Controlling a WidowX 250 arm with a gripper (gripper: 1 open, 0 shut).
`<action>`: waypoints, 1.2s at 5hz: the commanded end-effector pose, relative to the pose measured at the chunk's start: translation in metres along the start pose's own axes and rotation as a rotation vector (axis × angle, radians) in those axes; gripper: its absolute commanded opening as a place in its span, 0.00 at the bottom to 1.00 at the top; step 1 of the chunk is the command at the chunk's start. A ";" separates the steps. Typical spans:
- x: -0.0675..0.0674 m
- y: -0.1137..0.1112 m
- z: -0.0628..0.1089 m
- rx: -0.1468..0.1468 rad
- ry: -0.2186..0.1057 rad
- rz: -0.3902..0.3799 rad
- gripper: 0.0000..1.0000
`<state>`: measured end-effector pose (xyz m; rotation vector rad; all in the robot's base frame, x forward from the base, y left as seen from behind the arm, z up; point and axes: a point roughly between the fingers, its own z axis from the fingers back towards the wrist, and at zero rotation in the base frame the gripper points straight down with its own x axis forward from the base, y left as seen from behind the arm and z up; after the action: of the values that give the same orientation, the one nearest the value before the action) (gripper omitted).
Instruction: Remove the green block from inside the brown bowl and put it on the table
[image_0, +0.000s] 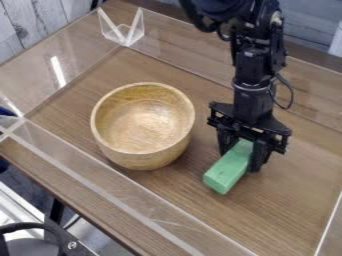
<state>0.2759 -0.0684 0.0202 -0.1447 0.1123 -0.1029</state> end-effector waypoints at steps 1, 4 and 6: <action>0.001 0.002 0.002 0.003 -0.008 -0.005 0.00; -0.002 0.003 0.008 0.003 -0.011 -0.009 1.00; -0.008 0.005 0.043 0.006 -0.078 -0.011 1.00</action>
<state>0.2670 -0.0575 0.0490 -0.1410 0.0848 -0.1069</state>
